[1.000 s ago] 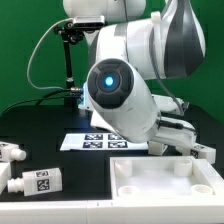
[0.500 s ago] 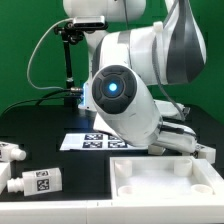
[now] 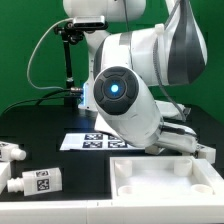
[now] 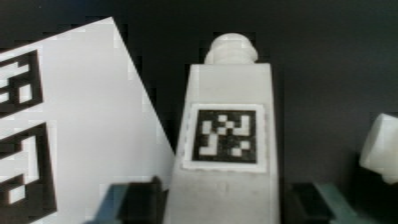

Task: Assemble one leg

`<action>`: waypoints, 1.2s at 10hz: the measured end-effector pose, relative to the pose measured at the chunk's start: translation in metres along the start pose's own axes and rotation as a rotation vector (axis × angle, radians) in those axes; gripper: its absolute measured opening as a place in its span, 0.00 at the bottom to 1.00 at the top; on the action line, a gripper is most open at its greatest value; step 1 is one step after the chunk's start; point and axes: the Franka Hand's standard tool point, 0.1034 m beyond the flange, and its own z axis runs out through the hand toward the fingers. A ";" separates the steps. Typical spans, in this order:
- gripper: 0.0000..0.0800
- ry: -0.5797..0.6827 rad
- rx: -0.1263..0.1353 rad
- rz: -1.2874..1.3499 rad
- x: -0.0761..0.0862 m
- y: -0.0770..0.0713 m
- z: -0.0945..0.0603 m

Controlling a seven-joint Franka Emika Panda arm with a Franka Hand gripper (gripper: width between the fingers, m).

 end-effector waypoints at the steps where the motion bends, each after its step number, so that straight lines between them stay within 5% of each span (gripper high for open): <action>1: 0.36 0.002 -0.002 -0.002 0.000 0.000 -0.001; 3: 0.36 0.044 0.017 -0.022 -0.010 -0.006 -0.031; 5: 0.36 0.127 0.040 -0.064 -0.025 -0.016 -0.091; 7: 0.36 0.269 0.019 -0.110 -0.032 -0.027 -0.134; 10: 0.36 0.447 0.056 -0.125 -0.027 -0.035 -0.134; 12: 0.36 0.558 0.018 -0.181 -0.033 -0.036 -0.159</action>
Offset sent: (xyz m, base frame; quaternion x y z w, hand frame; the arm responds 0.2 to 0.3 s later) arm 0.0579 -0.0156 0.0783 0.0036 0.0000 -0.0396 0.9992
